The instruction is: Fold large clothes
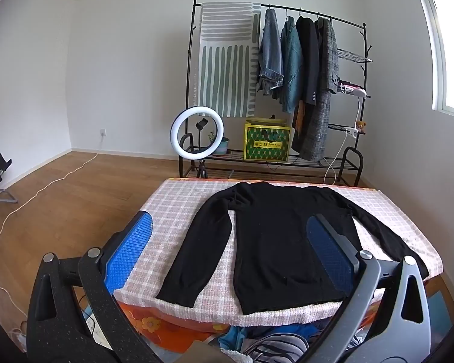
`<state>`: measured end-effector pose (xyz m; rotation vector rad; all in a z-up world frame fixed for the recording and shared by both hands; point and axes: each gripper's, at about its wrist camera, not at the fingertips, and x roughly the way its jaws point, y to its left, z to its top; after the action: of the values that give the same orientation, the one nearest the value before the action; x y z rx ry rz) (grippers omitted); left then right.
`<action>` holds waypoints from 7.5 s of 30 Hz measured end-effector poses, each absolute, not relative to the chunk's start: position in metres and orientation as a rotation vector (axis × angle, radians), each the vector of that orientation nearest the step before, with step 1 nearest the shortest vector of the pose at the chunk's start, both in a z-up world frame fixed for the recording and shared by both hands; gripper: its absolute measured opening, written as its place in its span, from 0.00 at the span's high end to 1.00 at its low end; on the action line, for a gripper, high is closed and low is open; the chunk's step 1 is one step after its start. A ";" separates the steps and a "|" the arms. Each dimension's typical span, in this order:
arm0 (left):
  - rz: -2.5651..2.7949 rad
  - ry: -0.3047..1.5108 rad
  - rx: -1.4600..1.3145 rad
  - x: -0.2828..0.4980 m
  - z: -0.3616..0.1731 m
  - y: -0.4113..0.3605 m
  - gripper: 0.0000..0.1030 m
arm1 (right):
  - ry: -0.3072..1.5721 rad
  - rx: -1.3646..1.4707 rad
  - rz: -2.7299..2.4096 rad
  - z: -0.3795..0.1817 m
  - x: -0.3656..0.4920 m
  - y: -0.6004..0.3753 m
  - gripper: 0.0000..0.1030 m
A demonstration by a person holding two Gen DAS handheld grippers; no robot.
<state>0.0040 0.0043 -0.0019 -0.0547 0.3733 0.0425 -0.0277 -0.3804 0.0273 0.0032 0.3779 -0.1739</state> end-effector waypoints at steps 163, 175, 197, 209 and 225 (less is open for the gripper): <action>-0.057 0.989 -0.446 0.340 -0.272 0.151 0.98 | 0.666 -0.048 0.393 -0.102 0.231 -0.242 0.45; -0.305 0.890 -0.393 0.319 -0.200 0.052 0.98 | 0.733 0.059 0.434 -0.113 0.259 -0.246 0.61; -0.413 1.036 -0.185 0.279 -0.222 -0.034 0.56 | 0.975 0.063 0.658 -0.211 0.354 -0.197 0.63; -0.063 1.099 -0.425 0.250 -0.268 0.086 0.54 | 0.985 0.044 0.707 -0.179 0.281 -0.212 0.63; -0.176 0.994 -0.345 0.249 -0.249 0.067 0.97 | 0.959 0.090 0.649 -0.164 0.223 -0.230 0.63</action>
<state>0.2493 0.0666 -0.2492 -0.3454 0.9941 -0.1764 0.2234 -0.2305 -0.1642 0.0899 0.9590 0.6489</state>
